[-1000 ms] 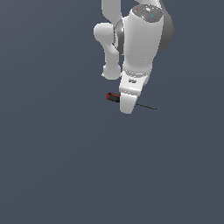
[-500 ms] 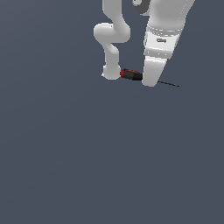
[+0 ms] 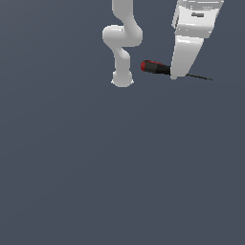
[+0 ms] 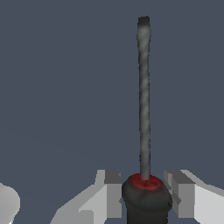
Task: Pick up the object and move it to a goal position.
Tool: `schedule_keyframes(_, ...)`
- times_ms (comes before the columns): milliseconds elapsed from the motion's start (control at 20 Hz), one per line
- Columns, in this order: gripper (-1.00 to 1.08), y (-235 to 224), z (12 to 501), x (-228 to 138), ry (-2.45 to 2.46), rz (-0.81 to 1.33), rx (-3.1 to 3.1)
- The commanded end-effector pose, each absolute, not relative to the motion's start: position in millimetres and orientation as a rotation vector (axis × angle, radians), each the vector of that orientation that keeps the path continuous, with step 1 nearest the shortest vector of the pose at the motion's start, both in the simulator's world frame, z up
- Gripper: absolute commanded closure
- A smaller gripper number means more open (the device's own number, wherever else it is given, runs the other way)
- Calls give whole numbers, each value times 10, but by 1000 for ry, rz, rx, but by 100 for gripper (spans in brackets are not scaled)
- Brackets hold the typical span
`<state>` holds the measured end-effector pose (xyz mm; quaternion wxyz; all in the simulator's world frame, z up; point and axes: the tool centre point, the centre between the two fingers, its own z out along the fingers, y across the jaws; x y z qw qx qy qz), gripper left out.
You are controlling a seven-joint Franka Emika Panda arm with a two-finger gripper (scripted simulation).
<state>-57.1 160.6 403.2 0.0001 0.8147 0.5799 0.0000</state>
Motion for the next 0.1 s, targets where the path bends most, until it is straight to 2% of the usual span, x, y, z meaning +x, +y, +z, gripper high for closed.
schedule_keyframes(0, 108, 1626, 4072, -576, 1821, 0, 2560)
schedule_keyframes(50, 108, 1628, 4075, -577, 1821, 0, 2560)
